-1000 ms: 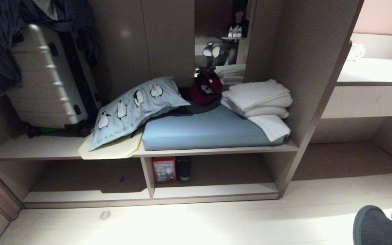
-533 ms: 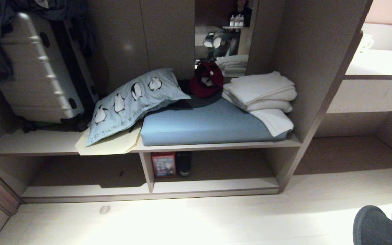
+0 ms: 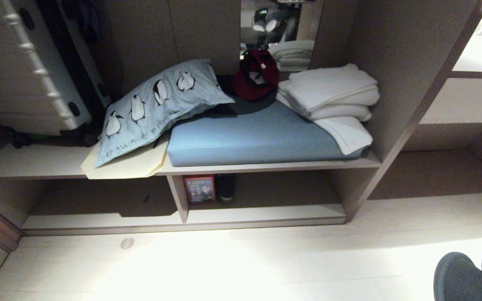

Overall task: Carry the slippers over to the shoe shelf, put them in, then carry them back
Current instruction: Place the slippers into the shoe cabinet

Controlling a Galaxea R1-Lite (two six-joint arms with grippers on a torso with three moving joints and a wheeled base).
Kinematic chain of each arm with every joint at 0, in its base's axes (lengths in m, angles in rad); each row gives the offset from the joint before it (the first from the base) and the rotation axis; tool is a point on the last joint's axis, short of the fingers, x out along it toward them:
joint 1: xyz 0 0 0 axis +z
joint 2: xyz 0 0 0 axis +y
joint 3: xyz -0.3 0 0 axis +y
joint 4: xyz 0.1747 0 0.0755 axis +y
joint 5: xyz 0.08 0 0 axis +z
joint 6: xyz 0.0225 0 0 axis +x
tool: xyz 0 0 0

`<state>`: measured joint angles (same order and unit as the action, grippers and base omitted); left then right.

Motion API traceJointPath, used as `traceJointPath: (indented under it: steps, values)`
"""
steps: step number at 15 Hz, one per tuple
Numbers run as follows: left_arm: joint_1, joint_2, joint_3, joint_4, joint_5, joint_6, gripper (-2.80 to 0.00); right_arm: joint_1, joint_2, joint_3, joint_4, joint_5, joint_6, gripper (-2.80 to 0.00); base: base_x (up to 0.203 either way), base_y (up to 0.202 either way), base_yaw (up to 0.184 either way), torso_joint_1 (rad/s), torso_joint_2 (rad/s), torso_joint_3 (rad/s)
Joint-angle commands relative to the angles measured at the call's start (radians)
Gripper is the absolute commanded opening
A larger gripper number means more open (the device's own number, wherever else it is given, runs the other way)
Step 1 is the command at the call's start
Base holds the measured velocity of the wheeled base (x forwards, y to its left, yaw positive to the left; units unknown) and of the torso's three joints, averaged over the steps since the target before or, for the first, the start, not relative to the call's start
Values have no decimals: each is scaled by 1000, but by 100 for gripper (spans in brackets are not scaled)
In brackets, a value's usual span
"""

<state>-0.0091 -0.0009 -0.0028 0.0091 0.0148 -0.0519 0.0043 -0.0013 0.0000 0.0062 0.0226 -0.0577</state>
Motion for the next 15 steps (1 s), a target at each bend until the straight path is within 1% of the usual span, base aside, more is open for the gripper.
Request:
traceJointPath:
  steps: [1,15]
  values:
    - [0,1,0,0,1,0,-280,0,-2,2,0,0,-1,-280,0,0,0,9,5,-201]
    - [0,1,0,0,1,0,-280,0,-2,2,0,0,-1,-280,0,0,0,4,3,-199]
